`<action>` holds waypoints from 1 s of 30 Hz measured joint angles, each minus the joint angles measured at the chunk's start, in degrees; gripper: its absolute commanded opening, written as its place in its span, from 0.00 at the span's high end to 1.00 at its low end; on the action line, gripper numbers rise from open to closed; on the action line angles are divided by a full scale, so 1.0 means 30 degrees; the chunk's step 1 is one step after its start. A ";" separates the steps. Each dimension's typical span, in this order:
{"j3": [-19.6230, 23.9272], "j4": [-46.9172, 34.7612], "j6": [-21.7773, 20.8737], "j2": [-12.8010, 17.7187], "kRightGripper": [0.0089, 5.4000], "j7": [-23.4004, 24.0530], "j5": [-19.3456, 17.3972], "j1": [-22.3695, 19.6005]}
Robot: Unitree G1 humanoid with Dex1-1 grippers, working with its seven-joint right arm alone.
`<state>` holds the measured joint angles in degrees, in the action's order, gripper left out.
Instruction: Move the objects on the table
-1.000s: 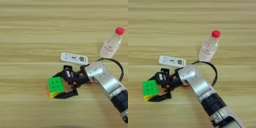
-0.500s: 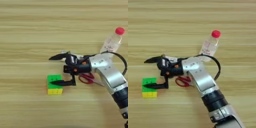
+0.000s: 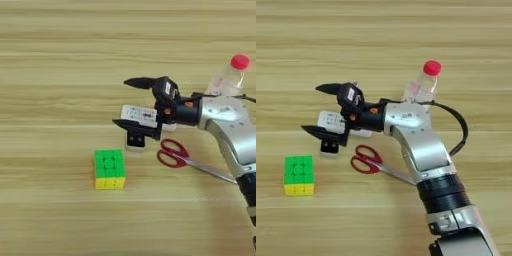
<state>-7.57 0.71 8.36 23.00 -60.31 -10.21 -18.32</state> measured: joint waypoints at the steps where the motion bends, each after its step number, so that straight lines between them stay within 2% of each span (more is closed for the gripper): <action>1: 0.0103 0.0108 -0.0016 0.0243 0.01 0.0003 0.0058 0.0304; 7: 0.0393 0.0768 -0.0194 0.1244 0.01 -0.0121 0.0269 0.1325; 12: 0.0077 0.0779 -0.0858 0.2121 0.01 -0.1229 0.0585 0.2363; 23: -0.1245 0.2348 -0.2150 0.2226 0.01 -0.1449 0.2225 0.2499; 30: -0.1956 0.4297 -0.2280 0.1197 0.01 -0.0877 0.2924 0.1788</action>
<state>-13.44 13.61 1.52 26.59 -62.94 -1.44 -12.96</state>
